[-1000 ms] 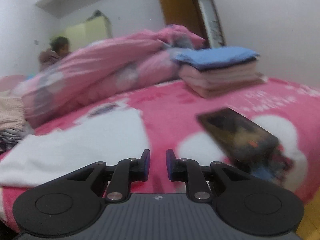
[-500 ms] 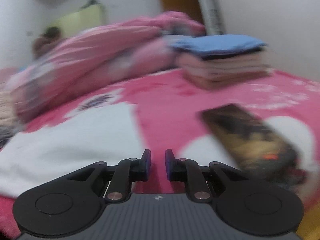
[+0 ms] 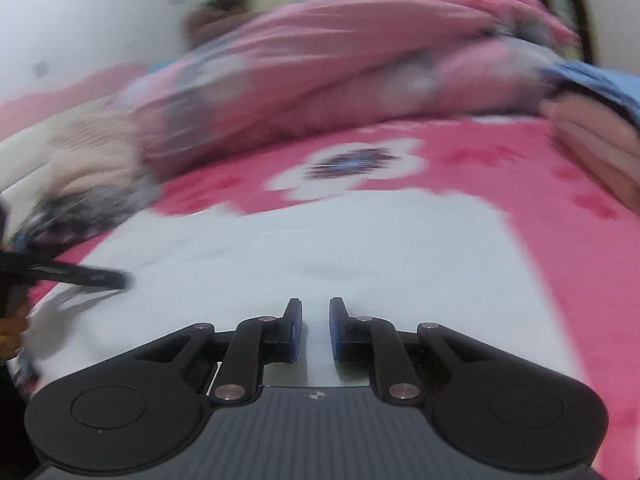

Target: Fold clothes

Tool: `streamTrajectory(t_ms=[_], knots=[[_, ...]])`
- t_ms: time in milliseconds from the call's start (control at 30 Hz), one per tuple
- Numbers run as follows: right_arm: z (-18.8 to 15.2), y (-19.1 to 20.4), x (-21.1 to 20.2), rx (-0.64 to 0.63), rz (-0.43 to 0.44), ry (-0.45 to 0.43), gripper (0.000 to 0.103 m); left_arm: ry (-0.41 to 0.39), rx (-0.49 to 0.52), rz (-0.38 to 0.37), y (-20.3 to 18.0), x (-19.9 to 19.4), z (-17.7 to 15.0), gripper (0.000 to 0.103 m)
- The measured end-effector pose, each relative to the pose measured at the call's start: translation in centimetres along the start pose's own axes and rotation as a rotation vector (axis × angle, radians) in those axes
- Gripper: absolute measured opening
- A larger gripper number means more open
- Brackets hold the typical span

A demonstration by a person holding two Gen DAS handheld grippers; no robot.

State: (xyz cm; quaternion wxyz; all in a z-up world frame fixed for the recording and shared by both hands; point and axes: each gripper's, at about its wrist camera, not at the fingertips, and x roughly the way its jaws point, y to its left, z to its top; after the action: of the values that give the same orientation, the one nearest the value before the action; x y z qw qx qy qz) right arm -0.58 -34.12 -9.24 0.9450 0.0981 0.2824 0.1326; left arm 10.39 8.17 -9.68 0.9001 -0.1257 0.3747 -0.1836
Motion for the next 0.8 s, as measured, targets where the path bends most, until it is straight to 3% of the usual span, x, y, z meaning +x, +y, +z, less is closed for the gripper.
streamTrajectory(t_ms=[67,167,233,333,400,467,567,667,733,800], knots=[[0.6,-3.2,-0.3,0.094,-0.007,-0.002,0.004,-0.010,-0.055,0.023,2.0,0.3,1.7,0.020],[1.8,-5.4,-0.7,0.115,-0.116,-0.019,0.007,-0.033,-0.045,0.091,2.4,0.3,3.4,0.021],[2.8,-5.9,-0.8,0.124,-0.147,-0.030,0.008,-0.045,-0.028,0.036,1.6,0.4,4.1,0.021],[4.1,-3.9,0.2,0.094,-0.030,-0.025,0.009,-0.024,0.035,-0.055,-0.3,1.7,4.6,0.021],[4.5,-2.6,1.9,0.071,0.064,0.026,0.016,0.024,0.079,-0.005,-1.4,3.9,4.8,0.021],[5.0,-2.4,4.1,0.077,0.105,0.084,0.019,0.031,0.036,0.024,-0.6,5.7,5.5,0.021],[6.1,-5.5,6.7,0.142,0.041,0.118,0.015,0.002,-0.055,0.051,1.4,7.2,6.8,0.021],[7.3,-8.8,7.0,0.253,-0.038,0.071,0.014,-0.038,-0.120,0.076,3.2,7.7,8.4,0.021],[8.1,-10.7,6.9,0.315,-0.102,0.034,0.017,-0.057,-0.130,0.108,3.2,7.1,8.8,0.021],[8.4,-10.5,6.3,0.329,-0.092,0.013,0.017,-0.066,-0.105,0.106,2.7,6.0,8.8,0.021]])
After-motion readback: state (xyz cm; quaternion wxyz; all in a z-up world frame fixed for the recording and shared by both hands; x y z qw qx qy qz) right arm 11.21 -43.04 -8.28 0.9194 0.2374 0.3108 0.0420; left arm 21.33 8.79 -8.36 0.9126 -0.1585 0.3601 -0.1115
